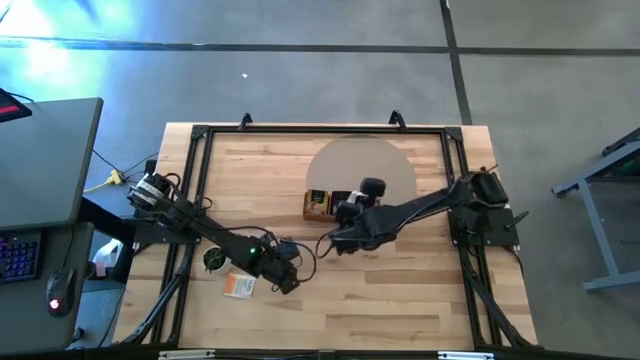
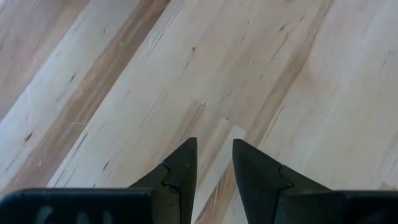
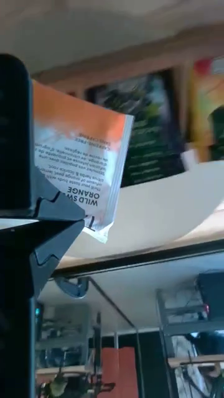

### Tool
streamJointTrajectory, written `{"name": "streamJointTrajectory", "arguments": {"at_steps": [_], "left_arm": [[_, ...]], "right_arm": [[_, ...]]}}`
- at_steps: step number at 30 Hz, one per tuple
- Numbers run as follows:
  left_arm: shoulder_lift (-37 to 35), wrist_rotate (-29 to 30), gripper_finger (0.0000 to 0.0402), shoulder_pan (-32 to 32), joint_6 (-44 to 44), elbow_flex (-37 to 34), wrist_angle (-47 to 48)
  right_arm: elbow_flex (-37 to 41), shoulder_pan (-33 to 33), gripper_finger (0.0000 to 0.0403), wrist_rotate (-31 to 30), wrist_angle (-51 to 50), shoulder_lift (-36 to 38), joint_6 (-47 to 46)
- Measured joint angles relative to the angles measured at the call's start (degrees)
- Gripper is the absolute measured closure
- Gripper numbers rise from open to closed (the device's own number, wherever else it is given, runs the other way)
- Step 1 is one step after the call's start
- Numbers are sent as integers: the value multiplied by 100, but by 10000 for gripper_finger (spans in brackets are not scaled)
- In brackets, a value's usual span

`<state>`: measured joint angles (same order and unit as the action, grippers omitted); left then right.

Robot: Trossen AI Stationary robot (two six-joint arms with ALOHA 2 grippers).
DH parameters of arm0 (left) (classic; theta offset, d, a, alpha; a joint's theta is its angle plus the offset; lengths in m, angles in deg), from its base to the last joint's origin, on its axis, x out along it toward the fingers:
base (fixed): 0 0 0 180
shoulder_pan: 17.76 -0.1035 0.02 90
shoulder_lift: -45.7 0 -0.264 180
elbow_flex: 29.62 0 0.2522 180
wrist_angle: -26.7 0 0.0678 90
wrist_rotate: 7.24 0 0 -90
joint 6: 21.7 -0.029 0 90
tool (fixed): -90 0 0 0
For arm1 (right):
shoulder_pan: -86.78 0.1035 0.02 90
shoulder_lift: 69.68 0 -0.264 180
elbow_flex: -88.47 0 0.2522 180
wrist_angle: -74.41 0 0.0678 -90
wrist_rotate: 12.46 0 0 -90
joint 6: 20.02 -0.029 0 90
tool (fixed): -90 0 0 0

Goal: Pick & Place Tea
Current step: Put the white tea bag into the right section of the wooden organizer

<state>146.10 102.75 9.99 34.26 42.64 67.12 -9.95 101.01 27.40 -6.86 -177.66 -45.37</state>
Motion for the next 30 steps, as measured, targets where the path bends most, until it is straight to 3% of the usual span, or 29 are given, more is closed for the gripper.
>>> {"name": "streamJointTrajectory", "arguments": {"at_steps": [5,13,23,30], "left_arm": [[2,0,301,0,0,-1,0],[4,2,301,0,-2,-2,-15],[4,9,301,0,0,-2,-28],[7,7,301,0,5,-4,-43]], "right_arm": [[635,-161,402,-169,75,20,196],[1834,-295,400,-467,1407,22,1335],[1919,-294,375,-549,1401,221,1531],[1917,-294,343,-177,1546,633,1526]]}}
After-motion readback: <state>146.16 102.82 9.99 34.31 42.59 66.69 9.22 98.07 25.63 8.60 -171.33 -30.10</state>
